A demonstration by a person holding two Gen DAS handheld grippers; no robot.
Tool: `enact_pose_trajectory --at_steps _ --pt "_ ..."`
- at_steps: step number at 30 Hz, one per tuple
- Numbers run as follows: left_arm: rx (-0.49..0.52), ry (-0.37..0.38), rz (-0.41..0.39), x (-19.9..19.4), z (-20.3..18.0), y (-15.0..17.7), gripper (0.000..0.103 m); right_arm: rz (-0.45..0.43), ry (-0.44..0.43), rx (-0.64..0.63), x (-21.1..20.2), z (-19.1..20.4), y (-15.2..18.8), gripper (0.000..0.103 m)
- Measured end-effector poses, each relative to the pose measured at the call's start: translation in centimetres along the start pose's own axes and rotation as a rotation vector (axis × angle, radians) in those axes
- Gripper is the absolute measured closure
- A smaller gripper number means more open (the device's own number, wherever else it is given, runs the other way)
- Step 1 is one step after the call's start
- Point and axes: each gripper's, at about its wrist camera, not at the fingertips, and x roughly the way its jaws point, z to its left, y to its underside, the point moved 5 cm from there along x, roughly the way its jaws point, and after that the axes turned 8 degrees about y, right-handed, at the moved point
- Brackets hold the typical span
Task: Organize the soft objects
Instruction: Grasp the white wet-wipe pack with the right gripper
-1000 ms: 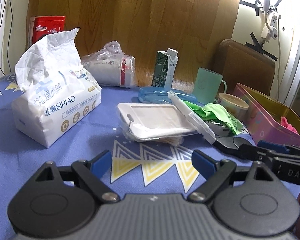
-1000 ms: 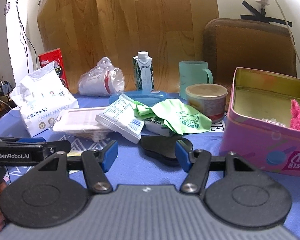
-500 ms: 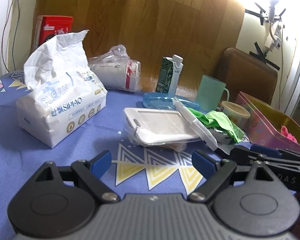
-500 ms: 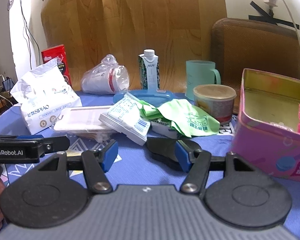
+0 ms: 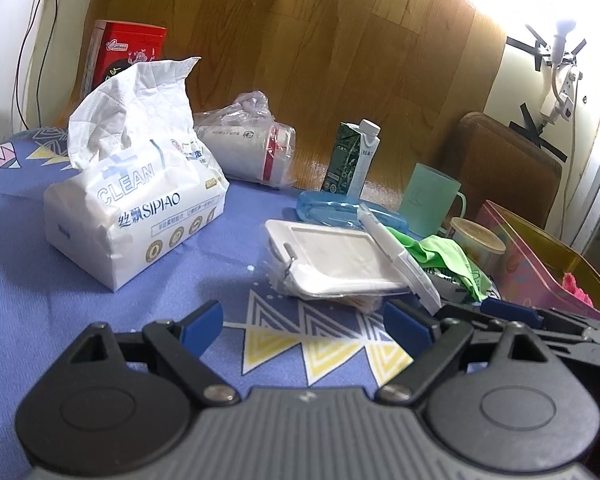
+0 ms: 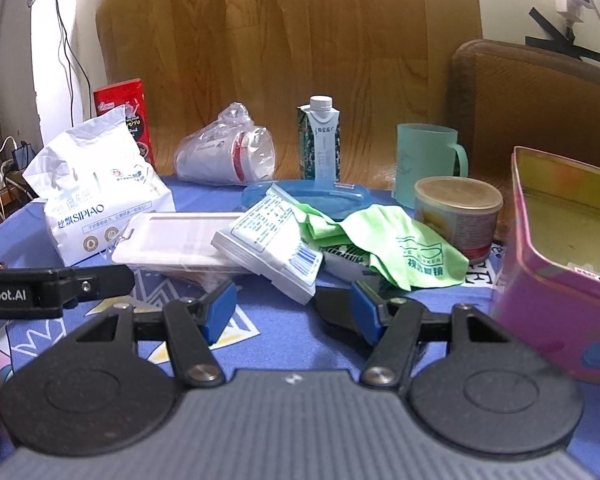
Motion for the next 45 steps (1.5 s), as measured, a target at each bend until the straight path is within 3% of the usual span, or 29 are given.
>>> enact_pose_trajectory --at_steps 6,10,16,17,19,20,23,24,28,32,36,38,41,43,45 --pt "-0.006 0.0 -0.003 0.0 0.1 0.0 0.012 -0.002 -0.016 -0.02 0.4 0.5 -0.2 0.038" --pt "-0.006 -0.004 -0.006 0.0 0.0 0.0 0.012 0.004 -0.035 -0.037 1.5 0.9 -0.8 0.028" --pt "-0.008 -0.004 -0.005 0.1 0.1 0.0 0.012 0.056 0.003 -0.264 4.9 2.5 -0.8 0.031" --pt "-0.009 -0.004 -0.005 0.1 0.1 0.0 0.012 0.058 0.003 -0.297 5.3 2.7 -0.8 0.035" --pt "-0.011 -0.003 -0.006 0.0 0.1 0.0 0.012 0.047 0.0 -0.33 5.4 2.8 -0.8 0.064" --pt "-0.012 -0.002 -0.006 0.0 0.2 0.0 0.012 0.041 0.013 -0.355 5.4 2.8 -0.8 0.066" --pt "-0.013 -0.001 -0.007 0.0 0.2 0.0 0.011 0.029 0.04 -0.401 4.7 2.5 -0.4 0.088" --pt "-0.014 -0.001 -0.006 0.0 0.2 0.0 0.011 0.03 0.038 -0.396 4.4 2.2 -0.2 0.089" --pt "-0.017 0.0 -0.004 0.1 0.2 0.0 0.011 0.007 0.041 -0.387 1.7 1.5 0.7 0.089" --pt "-0.024 0.009 0.003 0.1 0.2 0.0 0.011 0.017 -0.009 -0.384 -1.8 1.3 2.4 0.089" --pt "-0.034 0.02 0.012 0.3 0.3 0.1 0.01 0.145 -0.206 -0.077 -5.3 -0.9 3.5 0.088" --pt "-0.038 0.034 0.021 0.3 0.2 0.1 0.01 0.187 -0.253 0.07 -6.1 -2.3 4.2 0.087" --pt "-0.033 0.072 0.047 0.6 0.0 0.2 0.01 0.212 -0.233 0.153 -6.7 -3.6 5.3 0.078" --pt "-0.02 0.086 0.059 0.6 -0.5 0.3 0.008 0.18 -0.177 0.133 -7.3 -4.1 5.6 0.054" --pt "0.003 0.098 0.073 0.5 -1.3 0.5 0.008 0.142 -0.148 0.103 -7.8 -4.0 5.3 0.041"
